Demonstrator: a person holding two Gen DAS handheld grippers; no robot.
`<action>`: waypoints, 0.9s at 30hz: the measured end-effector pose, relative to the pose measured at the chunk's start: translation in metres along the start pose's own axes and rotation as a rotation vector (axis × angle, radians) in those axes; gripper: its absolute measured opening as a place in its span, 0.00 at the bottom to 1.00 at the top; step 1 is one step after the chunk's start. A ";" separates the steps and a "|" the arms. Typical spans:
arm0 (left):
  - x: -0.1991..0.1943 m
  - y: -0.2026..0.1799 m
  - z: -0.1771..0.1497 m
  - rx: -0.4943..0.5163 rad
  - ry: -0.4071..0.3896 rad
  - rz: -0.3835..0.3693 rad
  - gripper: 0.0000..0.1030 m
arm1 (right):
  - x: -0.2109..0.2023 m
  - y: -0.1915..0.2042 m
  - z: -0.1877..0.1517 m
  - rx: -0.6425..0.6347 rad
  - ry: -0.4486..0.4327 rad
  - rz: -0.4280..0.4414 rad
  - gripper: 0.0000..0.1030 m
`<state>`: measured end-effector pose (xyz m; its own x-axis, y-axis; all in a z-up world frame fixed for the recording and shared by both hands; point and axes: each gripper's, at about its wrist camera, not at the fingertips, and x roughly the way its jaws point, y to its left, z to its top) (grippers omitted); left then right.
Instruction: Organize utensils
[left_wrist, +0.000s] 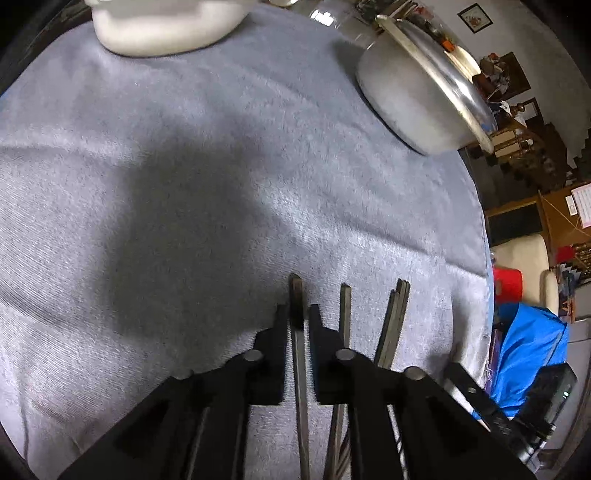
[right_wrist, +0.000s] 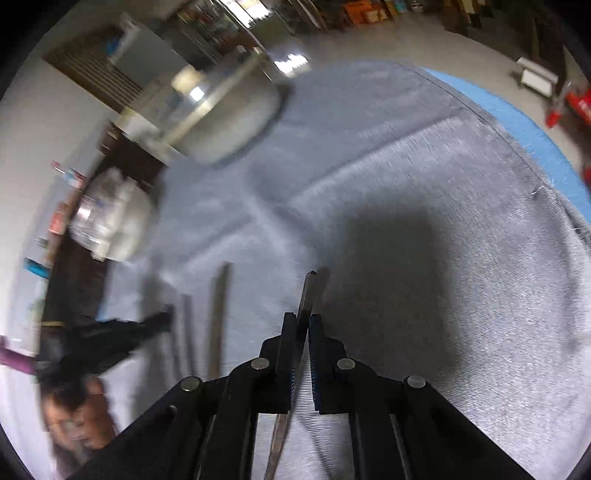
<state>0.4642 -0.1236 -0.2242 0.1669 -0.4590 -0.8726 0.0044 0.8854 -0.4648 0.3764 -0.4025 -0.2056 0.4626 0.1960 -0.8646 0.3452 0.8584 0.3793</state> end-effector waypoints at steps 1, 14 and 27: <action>-0.001 0.000 0.000 -0.007 0.002 -0.007 0.21 | 0.002 0.003 0.001 -0.001 0.011 -0.041 0.08; 0.005 -0.034 -0.005 0.159 -0.061 0.232 0.07 | 0.018 0.039 -0.005 -0.211 0.015 -0.296 0.11; -0.098 -0.014 -0.045 0.233 -0.296 0.104 0.05 | -0.065 0.031 -0.048 -0.167 -0.188 -0.009 0.06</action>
<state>0.4033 -0.0940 -0.1387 0.4557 -0.3548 -0.8164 0.1906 0.9348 -0.2998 0.3180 -0.3653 -0.1537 0.6097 0.1097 -0.7850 0.2172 0.9293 0.2986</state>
